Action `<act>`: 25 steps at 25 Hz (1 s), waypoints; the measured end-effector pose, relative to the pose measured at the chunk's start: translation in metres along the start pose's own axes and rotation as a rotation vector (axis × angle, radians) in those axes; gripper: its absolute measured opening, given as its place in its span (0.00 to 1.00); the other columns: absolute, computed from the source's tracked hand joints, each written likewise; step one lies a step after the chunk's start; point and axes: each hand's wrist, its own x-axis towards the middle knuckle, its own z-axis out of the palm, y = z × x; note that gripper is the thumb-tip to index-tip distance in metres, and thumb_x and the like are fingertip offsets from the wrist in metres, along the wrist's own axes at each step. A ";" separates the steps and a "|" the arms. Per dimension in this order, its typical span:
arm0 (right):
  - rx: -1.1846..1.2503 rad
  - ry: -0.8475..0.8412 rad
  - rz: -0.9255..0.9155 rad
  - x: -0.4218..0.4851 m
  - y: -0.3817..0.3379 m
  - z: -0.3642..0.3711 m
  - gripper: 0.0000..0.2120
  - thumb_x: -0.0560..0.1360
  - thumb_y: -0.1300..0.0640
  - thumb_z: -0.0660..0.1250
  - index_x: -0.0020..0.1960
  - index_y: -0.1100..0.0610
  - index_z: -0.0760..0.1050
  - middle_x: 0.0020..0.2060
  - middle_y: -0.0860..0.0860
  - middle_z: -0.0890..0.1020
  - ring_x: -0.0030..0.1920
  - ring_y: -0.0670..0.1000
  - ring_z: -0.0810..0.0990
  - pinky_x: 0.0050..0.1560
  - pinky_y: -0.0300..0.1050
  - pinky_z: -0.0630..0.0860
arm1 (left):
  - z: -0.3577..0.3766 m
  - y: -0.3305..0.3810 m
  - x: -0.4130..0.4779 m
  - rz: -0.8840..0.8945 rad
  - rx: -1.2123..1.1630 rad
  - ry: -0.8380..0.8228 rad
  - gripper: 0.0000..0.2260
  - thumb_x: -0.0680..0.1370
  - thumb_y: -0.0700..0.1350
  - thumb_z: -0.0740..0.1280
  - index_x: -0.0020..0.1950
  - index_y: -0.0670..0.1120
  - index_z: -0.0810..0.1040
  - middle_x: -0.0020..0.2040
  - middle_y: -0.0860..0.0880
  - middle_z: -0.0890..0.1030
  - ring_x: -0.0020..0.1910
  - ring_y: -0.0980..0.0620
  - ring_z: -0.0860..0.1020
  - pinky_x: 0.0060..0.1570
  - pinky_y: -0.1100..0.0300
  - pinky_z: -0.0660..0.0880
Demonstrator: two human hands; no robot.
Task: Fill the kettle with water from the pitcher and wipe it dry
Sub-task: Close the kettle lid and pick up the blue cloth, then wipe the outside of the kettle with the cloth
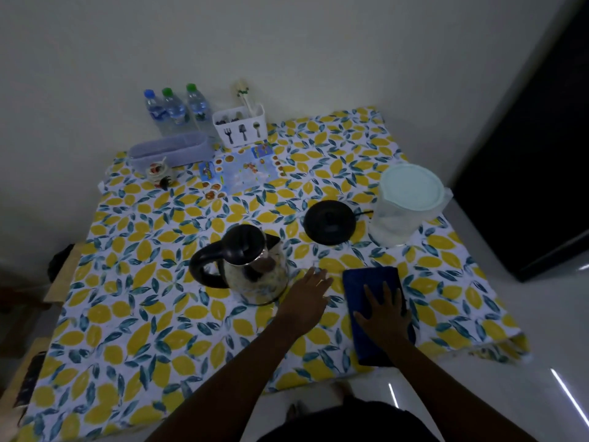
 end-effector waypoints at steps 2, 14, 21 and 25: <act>-0.032 0.022 -0.024 -0.001 0.004 0.005 0.34 0.75 0.36 0.56 0.77 0.41 0.47 0.78 0.55 0.48 0.76 0.64 0.47 0.67 0.69 0.59 | 0.014 0.005 0.004 0.004 -0.053 -0.049 0.20 0.82 0.45 0.59 0.74 0.43 0.64 0.77 0.44 0.59 0.77 0.43 0.53 0.74 0.44 0.59; 0.373 0.198 -0.251 0.029 -0.022 -0.018 0.22 0.75 0.58 0.65 0.68 0.51 0.71 0.66 0.60 0.72 0.58 0.64 0.72 0.56 0.57 0.73 | -0.011 -0.013 -0.002 -0.053 -0.012 0.261 0.20 0.79 0.50 0.56 0.65 0.42 0.75 0.65 0.42 0.77 0.66 0.41 0.73 0.67 0.44 0.69; 0.713 0.335 -0.581 0.025 -0.129 -0.104 0.22 0.74 0.61 0.65 0.68 0.53 0.72 0.64 0.55 0.74 0.60 0.56 0.73 0.57 0.47 0.70 | -0.092 -0.053 -0.047 -0.168 0.060 0.609 0.13 0.79 0.45 0.61 0.61 0.44 0.77 0.61 0.44 0.80 0.60 0.47 0.73 0.61 0.53 0.70; 0.720 0.303 -0.748 0.029 -0.191 -0.128 0.23 0.74 0.57 0.63 0.69 0.50 0.70 0.64 0.53 0.75 0.63 0.56 0.72 0.64 0.53 0.69 | -0.124 -0.097 -0.078 -0.415 0.007 0.652 0.21 0.76 0.55 0.64 0.61 0.42 0.77 0.58 0.41 0.80 0.57 0.41 0.77 0.57 0.49 0.73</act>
